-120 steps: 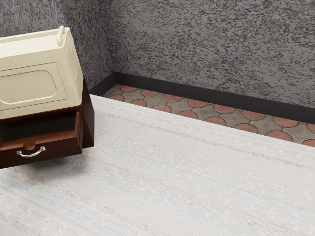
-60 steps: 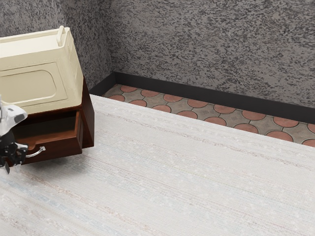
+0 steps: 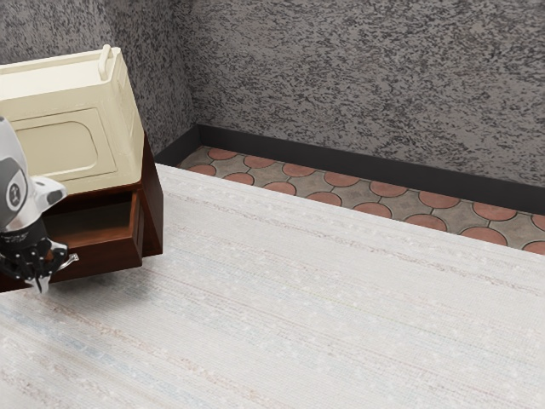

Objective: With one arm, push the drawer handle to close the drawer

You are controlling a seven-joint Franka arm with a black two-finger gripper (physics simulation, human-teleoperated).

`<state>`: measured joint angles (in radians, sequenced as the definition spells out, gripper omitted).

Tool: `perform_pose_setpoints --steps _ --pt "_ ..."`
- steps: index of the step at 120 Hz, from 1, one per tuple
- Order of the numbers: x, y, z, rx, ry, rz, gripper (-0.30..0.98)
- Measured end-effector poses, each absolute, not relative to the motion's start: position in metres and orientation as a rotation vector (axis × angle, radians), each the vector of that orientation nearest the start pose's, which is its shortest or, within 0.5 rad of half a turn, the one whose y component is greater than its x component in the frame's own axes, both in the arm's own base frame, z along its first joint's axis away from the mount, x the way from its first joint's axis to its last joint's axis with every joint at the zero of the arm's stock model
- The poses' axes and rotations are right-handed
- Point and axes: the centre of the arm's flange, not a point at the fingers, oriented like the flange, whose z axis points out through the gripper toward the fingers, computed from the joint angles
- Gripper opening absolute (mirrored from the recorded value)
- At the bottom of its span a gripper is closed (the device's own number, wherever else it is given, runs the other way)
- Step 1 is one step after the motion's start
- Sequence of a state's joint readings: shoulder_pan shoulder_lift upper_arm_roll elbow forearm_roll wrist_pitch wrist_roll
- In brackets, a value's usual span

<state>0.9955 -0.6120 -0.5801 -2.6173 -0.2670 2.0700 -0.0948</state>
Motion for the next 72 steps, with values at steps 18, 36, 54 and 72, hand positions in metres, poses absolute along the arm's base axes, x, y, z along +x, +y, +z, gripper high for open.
perform_pose_setpoints --steps 18,36,54,72 --pt "0.357 0.149 0.411 -2.865 -1.109 0.009 -0.09" --pt "0.37 0.157 0.407 -2.867 -1.103 0.017 -0.1" --pt "0.376 0.168 0.403 -2.856 -1.115 0.031 -0.1" --pt "0.384 0.174 0.402 -2.849 -1.103 0.03 -0.1"
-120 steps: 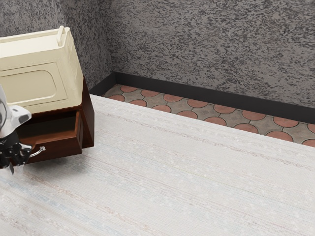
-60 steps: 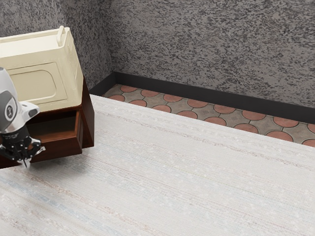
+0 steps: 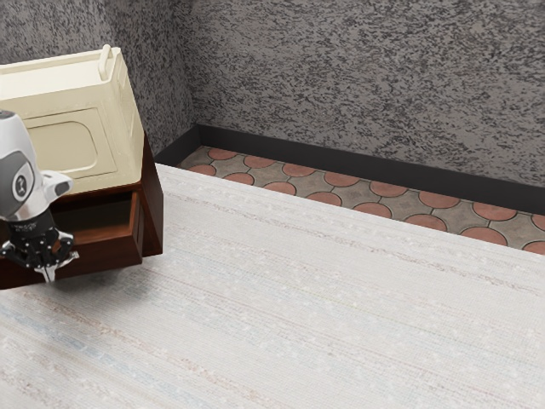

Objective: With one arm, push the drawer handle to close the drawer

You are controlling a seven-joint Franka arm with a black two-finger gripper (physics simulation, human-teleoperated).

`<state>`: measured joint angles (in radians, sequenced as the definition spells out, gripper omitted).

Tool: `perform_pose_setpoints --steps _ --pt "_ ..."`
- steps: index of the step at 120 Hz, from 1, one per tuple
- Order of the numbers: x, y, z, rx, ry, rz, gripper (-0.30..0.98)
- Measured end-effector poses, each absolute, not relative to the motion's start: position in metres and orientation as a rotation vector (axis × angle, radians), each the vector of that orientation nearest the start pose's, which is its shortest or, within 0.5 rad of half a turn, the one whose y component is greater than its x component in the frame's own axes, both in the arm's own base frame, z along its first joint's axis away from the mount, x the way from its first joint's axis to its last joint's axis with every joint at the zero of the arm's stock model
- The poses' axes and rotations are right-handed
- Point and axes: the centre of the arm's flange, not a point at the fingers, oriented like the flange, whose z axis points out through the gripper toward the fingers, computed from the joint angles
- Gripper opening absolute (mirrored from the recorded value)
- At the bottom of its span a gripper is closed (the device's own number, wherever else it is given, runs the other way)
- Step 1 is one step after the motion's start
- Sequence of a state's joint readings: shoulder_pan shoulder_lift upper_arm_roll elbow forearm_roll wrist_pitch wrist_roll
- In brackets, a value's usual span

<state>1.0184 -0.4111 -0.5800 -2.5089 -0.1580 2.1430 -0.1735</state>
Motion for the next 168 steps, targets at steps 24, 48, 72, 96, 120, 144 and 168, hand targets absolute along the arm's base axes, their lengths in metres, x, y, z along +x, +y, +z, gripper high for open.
perform_pose_setpoints --steps 24,48,72,96,120,144,168 --pt "0.399 0.183 0.406 -2.847 -1.073 0.026 -0.1" --pt "0.416 0.195 0.406 -2.848 -0.992 0.04 -0.1" --pt "0.426 0.206 0.411 -2.863 -0.951 0.029 -0.1" --pt "0.435 0.218 0.414 -2.875 -0.891 0.029 -0.1" --pt "0.447 0.225 0.414 -2.893 -0.801 0.037 -0.1" --pt "0.451 0.236 0.408 -2.911 -0.742 0.055 -0.1" --pt "0.451 0.246 0.408 -2.916 -0.708 0.035 -0.1"
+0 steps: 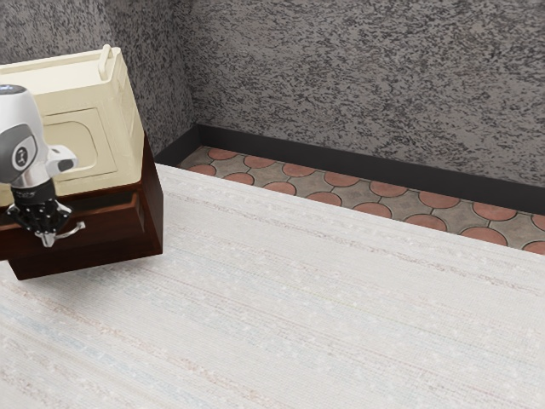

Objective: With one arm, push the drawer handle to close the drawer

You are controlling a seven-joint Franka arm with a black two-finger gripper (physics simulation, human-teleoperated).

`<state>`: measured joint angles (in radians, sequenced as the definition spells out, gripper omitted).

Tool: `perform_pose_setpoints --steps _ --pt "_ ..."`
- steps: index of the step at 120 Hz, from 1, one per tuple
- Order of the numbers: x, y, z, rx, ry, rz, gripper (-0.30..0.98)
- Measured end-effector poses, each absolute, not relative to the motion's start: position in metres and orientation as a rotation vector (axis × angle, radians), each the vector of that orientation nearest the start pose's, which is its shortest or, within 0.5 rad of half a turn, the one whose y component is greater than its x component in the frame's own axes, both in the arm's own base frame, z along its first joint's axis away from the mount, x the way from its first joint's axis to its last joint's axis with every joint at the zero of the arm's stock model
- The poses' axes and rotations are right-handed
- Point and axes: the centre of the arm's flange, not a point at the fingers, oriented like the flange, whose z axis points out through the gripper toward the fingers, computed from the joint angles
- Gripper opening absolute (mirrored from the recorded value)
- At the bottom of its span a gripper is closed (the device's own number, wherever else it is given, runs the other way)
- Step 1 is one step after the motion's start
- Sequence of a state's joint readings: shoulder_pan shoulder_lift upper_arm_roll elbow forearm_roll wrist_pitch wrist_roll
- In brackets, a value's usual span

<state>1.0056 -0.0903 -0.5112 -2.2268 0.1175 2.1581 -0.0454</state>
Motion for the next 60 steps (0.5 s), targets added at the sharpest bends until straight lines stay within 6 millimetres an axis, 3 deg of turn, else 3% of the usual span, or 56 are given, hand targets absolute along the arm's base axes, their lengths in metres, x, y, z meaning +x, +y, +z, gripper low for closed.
perform_pose_setpoints --steps 30,60 --pt "0.457 0.25 0.413 -2.911 -0.665 -0.058 -0.1" --pt "0.468 0.249 0.4 -2.912 -0.576 -0.098 -0.1"
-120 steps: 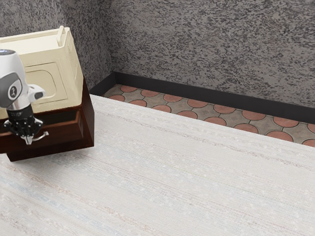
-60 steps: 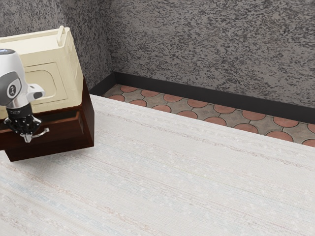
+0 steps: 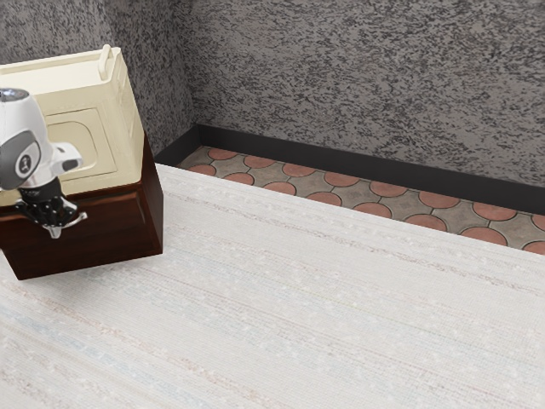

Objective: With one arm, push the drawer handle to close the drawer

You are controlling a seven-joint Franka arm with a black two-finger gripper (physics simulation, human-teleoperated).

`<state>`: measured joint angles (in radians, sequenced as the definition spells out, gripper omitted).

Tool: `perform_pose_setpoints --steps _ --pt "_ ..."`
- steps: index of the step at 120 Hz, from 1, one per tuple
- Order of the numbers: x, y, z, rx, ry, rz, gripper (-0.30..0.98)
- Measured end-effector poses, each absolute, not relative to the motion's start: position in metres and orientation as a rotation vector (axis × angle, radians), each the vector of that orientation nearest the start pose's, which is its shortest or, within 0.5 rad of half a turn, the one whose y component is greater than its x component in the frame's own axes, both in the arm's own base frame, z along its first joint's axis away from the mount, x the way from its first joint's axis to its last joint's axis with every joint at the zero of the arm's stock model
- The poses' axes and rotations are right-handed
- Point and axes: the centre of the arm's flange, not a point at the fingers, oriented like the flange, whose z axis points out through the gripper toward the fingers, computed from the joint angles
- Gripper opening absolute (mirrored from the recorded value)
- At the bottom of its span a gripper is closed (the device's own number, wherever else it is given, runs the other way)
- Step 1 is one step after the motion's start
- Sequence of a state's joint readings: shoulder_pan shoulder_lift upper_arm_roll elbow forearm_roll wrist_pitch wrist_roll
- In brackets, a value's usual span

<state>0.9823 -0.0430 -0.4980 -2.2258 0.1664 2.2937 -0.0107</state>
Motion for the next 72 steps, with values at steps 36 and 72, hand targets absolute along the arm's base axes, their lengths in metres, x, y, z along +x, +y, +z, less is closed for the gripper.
perform_pose_setpoints --steps 36,72 --pt "0.485 0.25 0.399 -2.889 -0.475 -0.161 -0.1" --pt "0.463 0.285 0.411 -2.832 -0.579 -0.173 -0.1"
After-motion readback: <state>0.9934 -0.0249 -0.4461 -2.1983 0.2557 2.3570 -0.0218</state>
